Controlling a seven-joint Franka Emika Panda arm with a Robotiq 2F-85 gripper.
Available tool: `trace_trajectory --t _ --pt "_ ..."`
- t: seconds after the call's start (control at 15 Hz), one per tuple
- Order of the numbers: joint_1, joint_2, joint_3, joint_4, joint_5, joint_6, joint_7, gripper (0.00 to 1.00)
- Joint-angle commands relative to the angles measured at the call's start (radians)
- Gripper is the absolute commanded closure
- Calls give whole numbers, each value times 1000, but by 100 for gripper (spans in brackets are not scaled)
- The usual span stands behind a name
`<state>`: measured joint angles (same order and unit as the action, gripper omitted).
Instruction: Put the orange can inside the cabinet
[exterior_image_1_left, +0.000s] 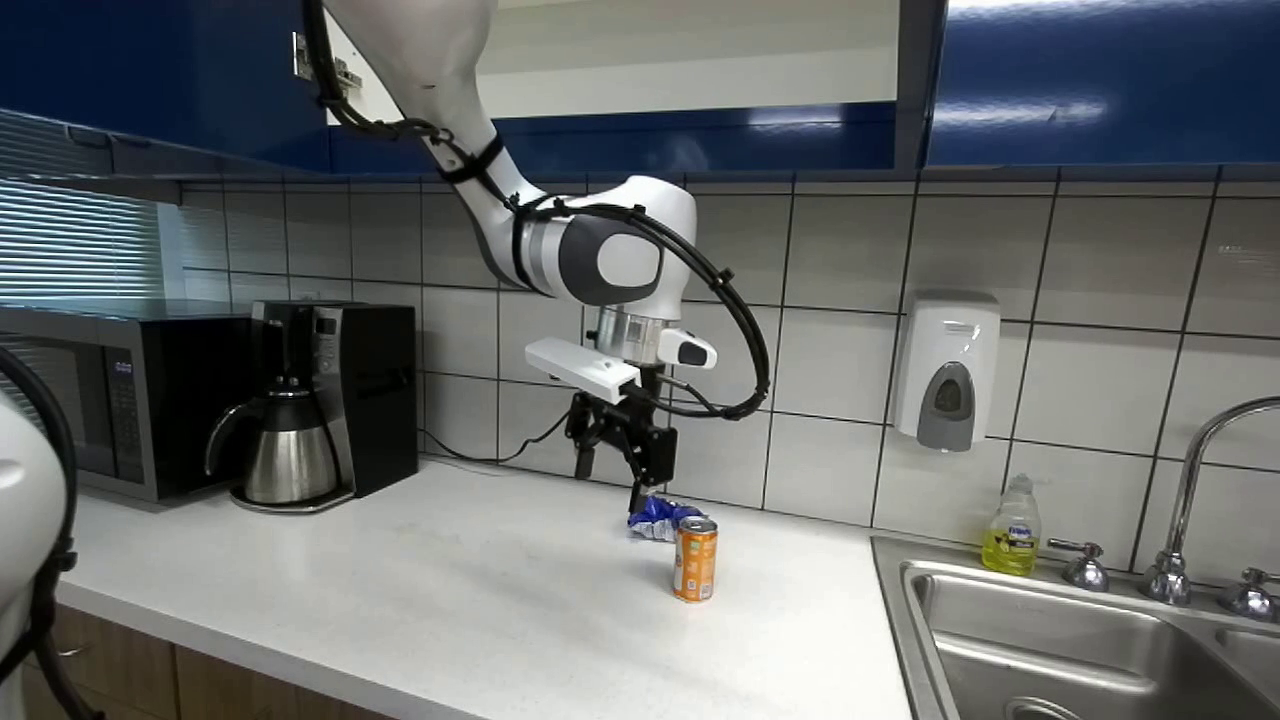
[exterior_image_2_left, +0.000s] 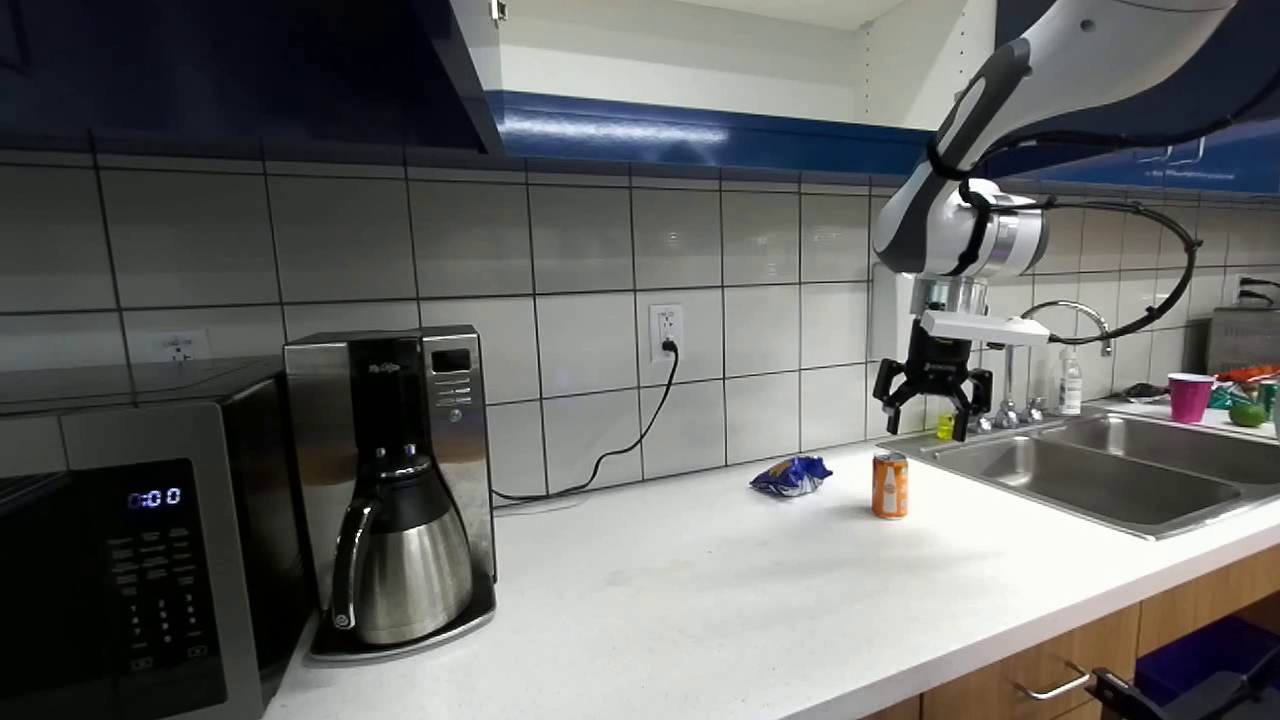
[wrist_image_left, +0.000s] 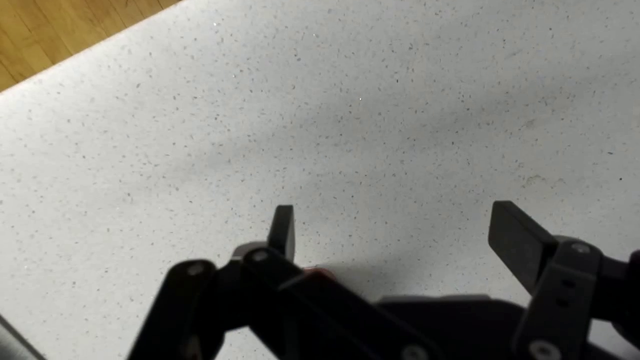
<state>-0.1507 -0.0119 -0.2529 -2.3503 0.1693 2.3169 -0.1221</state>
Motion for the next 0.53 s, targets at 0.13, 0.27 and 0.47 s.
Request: trace_trajectory --t 0.13,0.27,0.47 --pt "-19 0 18 3 -1 -3 1 0" --pt "-19 0 18 3 -1 -3 1 0" --pt "-15 -6 24 -14 -17 27 8 0"
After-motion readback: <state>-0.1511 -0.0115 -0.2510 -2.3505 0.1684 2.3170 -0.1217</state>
